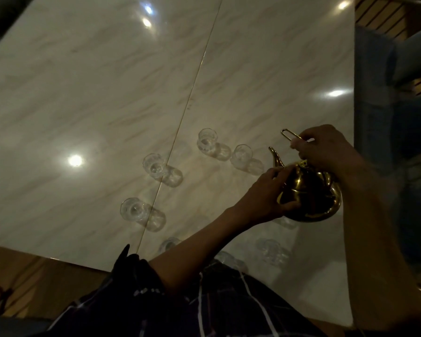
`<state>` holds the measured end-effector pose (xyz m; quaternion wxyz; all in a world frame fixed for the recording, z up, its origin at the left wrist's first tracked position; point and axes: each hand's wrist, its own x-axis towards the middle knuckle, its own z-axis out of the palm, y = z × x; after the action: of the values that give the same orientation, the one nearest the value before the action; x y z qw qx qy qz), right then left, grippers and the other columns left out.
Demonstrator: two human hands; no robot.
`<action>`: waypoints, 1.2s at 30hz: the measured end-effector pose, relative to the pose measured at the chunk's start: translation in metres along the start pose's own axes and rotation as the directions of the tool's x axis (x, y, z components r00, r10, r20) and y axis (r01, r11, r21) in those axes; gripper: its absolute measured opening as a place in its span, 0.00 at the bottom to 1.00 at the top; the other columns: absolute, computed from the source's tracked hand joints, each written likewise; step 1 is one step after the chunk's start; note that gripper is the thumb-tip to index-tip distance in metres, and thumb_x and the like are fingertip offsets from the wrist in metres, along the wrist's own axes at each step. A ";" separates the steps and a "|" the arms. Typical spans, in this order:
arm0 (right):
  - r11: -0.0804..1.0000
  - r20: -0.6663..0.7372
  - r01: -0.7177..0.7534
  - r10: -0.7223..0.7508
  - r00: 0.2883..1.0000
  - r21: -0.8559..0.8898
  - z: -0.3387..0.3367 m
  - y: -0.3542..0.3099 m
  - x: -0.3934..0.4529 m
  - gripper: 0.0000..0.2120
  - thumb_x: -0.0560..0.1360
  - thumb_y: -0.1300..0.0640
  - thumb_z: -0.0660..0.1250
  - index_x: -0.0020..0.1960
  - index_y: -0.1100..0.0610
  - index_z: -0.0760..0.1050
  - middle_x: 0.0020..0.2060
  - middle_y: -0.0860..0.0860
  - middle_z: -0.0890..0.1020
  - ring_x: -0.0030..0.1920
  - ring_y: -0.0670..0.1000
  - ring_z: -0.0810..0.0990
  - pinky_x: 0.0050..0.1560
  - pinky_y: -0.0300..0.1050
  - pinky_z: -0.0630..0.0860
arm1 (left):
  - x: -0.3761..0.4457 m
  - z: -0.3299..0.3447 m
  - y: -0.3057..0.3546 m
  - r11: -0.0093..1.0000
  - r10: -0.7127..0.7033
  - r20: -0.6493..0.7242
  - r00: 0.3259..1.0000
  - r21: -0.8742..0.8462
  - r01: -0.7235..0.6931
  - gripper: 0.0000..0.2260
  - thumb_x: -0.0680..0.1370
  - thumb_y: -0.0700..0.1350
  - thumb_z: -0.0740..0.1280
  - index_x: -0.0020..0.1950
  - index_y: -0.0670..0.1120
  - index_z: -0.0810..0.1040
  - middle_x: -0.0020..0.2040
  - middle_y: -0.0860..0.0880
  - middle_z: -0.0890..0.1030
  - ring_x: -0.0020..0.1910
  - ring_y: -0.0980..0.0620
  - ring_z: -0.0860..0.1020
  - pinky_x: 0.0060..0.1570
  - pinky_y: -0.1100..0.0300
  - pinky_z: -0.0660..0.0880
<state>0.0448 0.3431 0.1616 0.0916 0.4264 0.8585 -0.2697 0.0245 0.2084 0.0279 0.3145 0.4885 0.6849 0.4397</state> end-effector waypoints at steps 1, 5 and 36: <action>1.000 -0.002 0.001 -0.001 1.000 -0.002 -0.001 0.000 0.000 0.14 0.77 0.48 0.65 0.52 0.58 0.83 0.45 0.55 0.84 0.50 0.56 0.83 0.56 0.59 0.79 | 0.000 0.000 0.000 1.000 0.001 -0.002 1.000 -0.002 -0.001 0.39 0.75 0.52 0.74 0.81 0.50 0.57 0.74 0.43 0.67 0.70 0.44 0.70 0.64 0.49 0.73; 1.000 -0.001 0.011 -0.011 1.000 -0.005 -0.002 -0.002 -0.001 0.14 0.78 0.49 0.65 0.51 0.59 0.82 0.39 0.50 0.81 0.49 0.55 0.83 0.55 0.60 0.79 | 0.000 -0.001 0.001 1.000 0.010 -0.006 1.000 -0.003 -0.010 0.38 0.75 0.52 0.74 0.80 0.49 0.57 0.74 0.42 0.67 0.69 0.44 0.71 0.64 0.48 0.74; 1.000 -0.015 0.003 -0.003 1.000 0.003 -0.003 0.000 0.004 0.16 0.77 0.50 0.66 0.57 0.60 0.81 0.51 0.58 0.83 0.53 0.57 0.82 0.58 0.57 0.78 | 0.001 -0.005 0.003 1.000 0.023 -0.012 1.000 -0.010 -0.023 0.38 0.75 0.51 0.74 0.80 0.48 0.58 0.74 0.42 0.67 0.69 0.44 0.71 0.64 0.51 0.74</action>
<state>0.0430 0.3479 0.1628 0.0842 0.4271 0.8595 -0.2680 0.0207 0.2078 0.0324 0.3077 0.4920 0.6790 0.4496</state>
